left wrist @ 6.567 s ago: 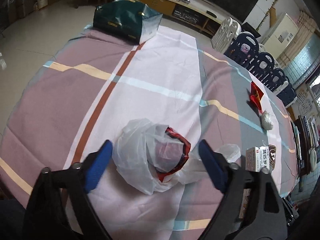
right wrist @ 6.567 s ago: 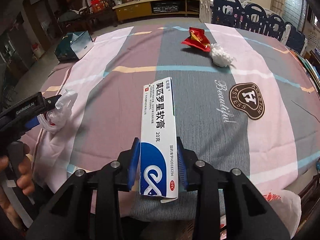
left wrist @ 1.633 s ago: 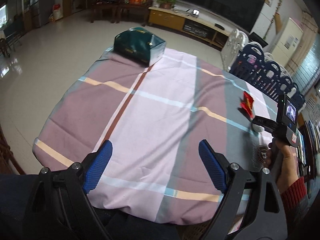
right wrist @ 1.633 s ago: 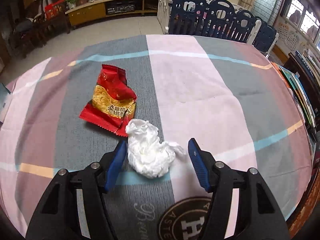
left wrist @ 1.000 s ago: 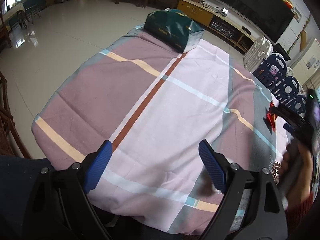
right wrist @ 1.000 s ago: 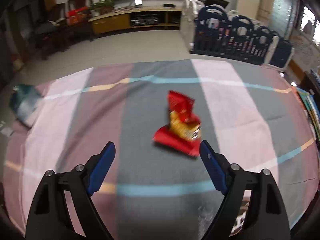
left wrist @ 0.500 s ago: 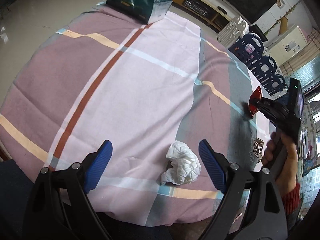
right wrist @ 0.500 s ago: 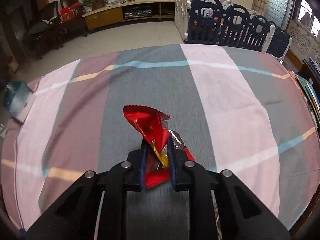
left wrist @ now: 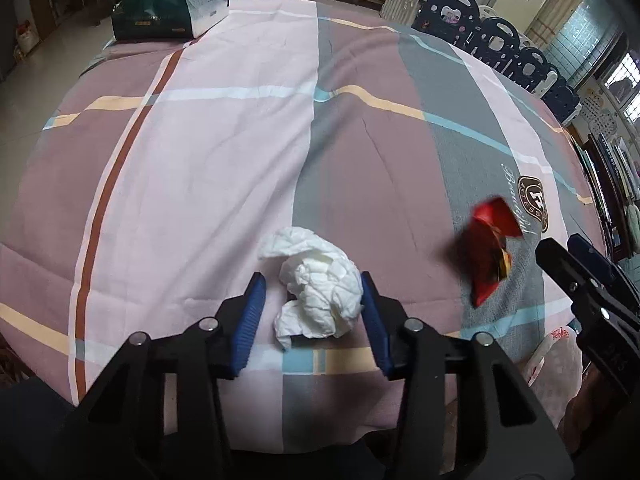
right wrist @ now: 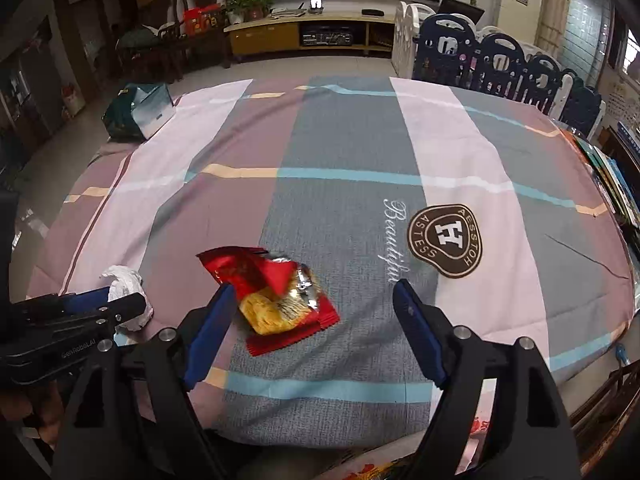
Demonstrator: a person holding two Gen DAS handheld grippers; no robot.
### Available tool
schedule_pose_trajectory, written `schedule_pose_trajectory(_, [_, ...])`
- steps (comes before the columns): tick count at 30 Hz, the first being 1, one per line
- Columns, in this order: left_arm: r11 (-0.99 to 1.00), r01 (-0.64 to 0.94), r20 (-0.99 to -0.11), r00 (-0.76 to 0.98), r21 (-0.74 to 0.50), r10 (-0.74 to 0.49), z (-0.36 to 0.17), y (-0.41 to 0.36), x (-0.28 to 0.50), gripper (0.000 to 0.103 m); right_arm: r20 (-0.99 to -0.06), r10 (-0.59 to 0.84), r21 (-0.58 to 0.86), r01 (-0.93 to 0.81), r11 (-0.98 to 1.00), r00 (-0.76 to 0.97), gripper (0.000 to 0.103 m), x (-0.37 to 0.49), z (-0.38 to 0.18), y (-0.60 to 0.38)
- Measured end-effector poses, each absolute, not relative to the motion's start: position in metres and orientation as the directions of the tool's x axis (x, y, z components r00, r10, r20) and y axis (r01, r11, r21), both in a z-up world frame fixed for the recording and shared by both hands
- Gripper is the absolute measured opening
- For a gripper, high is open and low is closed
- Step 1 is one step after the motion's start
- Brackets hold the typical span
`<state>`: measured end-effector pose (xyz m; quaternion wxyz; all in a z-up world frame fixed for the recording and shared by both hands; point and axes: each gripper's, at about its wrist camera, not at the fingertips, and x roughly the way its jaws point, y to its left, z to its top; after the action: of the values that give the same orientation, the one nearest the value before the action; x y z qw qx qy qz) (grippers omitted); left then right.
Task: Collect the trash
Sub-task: 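Grasp the red snack wrapper with the right gripper while the left holds the tissue, then carry the tissue and wrapper over the wastebasket and open both grippers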
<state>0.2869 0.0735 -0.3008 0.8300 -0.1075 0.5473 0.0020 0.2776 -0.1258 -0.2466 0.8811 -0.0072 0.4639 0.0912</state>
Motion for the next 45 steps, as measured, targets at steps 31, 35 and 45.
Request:
schedule_pose_trajectory(31, [0.966, -0.230, -0.814, 0.579, -0.118, 0.038, -0.238, 0.088, 0.263, 0.017, -0.815, 0.064, -0.060, -0.195, 0.979, 0.575, 0.048, 0.261, -0.233, -0.079])
schedule_pose_trajectory(35, [0.981, -0.179, -0.766, 0.640, -0.075, 0.058, -0.205, 0.067, 0.243, 0.017, -0.768, 0.059, -0.055, -0.157, 0.986, 0.637, 0.048, 0.232, -0.190, -0.105])
schedule_pose_trajectory(45, [1.000, 0.023, -0.622, 0.783, -0.020, -0.030, -0.120, -0.004, 0.162, 0.017, -0.661, 0.059, 0.017, -0.063, 0.998, 0.748, 0.048, 0.143, -0.109, -0.186])
